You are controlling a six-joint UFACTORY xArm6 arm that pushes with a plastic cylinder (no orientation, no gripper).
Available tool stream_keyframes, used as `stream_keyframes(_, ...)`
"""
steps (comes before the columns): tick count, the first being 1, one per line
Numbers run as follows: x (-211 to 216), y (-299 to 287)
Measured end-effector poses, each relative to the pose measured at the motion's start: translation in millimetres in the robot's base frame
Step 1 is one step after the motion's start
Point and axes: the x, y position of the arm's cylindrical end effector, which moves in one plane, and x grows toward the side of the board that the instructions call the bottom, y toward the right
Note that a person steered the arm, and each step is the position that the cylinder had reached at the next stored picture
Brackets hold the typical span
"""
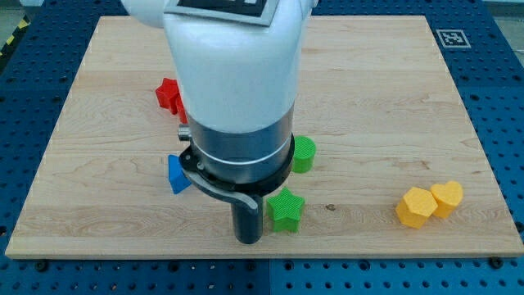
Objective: Move the green star top left to the yellow hexagon
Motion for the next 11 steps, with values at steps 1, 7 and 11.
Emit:
stream_keyframes(1,-1.7,9.5)
stream_keyframes(7,-46.0,47.2)
stream_keyframes(11,-56.5,122.6)
